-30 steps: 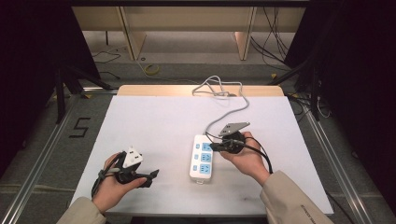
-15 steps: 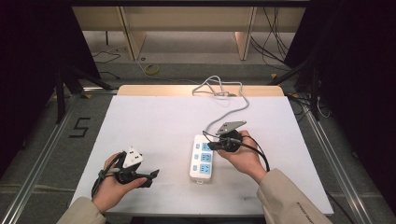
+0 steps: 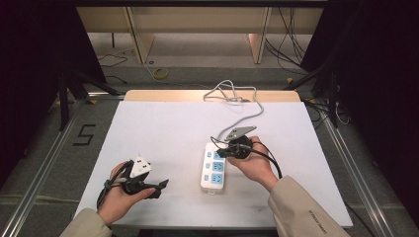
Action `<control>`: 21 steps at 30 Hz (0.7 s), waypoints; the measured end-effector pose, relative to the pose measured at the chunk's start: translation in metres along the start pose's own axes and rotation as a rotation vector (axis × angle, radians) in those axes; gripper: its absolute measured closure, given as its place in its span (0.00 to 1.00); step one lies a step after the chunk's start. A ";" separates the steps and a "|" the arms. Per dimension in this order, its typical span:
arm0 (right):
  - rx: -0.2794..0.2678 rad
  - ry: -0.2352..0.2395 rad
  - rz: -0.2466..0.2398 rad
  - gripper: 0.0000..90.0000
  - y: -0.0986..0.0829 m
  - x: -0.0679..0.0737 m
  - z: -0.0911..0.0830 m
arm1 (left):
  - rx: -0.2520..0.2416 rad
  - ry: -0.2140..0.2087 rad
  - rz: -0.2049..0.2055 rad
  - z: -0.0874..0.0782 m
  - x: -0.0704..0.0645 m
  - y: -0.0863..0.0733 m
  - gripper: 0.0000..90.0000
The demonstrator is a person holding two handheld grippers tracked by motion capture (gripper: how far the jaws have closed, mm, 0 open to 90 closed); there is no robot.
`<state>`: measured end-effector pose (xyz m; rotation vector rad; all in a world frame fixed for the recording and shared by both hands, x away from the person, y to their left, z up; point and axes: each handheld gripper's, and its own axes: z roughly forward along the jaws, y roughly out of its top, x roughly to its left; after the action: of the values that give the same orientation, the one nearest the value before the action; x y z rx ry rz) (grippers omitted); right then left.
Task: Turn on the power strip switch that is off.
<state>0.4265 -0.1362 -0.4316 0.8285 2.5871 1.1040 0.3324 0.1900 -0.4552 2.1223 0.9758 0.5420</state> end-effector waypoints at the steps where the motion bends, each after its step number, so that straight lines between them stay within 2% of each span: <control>1: 0.000 0.001 0.001 1.00 0.000 0.000 0.000 | 0.000 0.000 0.000 0.000 0.000 0.000 0.17; 21: 0.012 0.002 -0.003 1.00 0.008 0.001 0.010 | -0.003 -0.002 0.001 0.000 0.000 0.000 0.17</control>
<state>0.4332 -0.1255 -0.4325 0.8266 2.5987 1.0900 0.3323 0.1901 -0.4552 2.1204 0.9725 0.5415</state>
